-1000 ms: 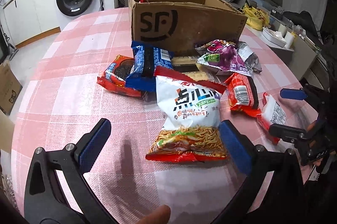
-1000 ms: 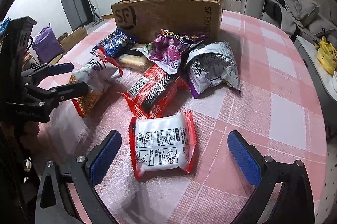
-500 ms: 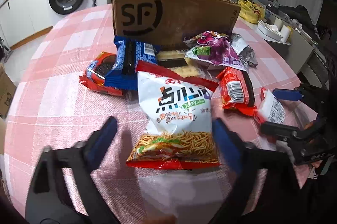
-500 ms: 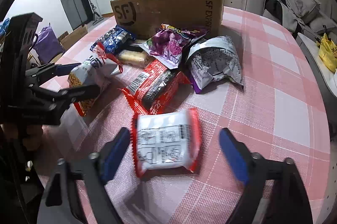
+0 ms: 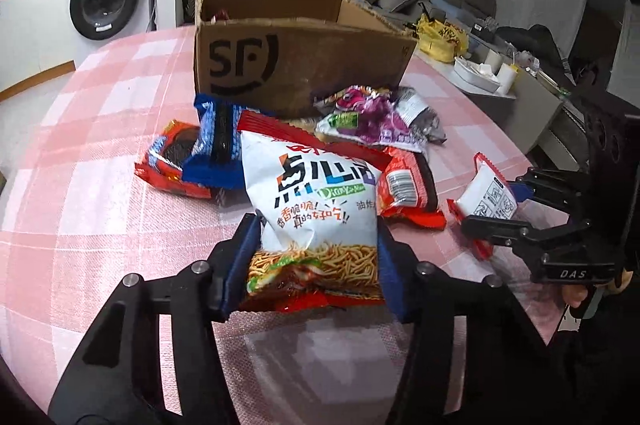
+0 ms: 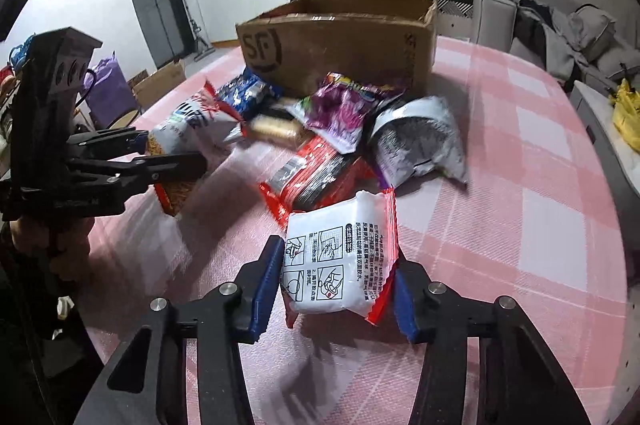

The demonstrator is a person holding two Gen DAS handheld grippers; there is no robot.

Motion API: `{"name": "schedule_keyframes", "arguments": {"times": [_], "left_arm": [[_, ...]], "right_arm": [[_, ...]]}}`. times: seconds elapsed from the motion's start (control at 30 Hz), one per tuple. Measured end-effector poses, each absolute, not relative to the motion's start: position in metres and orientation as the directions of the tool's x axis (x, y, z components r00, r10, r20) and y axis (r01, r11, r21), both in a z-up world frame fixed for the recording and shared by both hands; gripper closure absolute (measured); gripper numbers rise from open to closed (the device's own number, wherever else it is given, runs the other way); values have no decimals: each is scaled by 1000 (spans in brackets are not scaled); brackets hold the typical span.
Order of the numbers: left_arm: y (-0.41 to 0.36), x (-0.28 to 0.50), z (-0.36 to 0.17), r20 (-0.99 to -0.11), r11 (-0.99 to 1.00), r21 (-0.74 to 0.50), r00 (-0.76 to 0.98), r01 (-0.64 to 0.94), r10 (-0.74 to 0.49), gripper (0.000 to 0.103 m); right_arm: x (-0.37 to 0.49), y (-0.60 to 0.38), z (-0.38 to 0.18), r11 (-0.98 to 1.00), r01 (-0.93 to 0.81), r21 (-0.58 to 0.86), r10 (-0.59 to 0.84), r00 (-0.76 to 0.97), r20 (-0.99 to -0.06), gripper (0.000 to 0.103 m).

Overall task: Organize snacks
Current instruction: 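Grasp white noodle bag with left tool while right tool grasps white-red packet, then lift both packets over the box and release them inside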

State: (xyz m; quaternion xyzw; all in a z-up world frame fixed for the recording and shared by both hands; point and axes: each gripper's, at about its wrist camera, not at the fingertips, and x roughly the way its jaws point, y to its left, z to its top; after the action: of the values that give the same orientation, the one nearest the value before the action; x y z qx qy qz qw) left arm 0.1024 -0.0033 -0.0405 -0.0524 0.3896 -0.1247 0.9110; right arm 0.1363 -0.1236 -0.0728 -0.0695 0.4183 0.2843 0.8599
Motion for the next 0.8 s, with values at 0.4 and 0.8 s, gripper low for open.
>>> {"name": "schedule_keyframes", "arguments": {"times": [0.4,0.8], "left_arm": [[14,91,-6,-624,964,-216,737,159,-261,51],[25,100,27,-579,970,-206,782,132,-229,51]], "right_arm": [[137,-131,-47,831,-526,180,488,535,-690,53],[146,-147,-13,843,-485,233,517,609,-601,53]]}}
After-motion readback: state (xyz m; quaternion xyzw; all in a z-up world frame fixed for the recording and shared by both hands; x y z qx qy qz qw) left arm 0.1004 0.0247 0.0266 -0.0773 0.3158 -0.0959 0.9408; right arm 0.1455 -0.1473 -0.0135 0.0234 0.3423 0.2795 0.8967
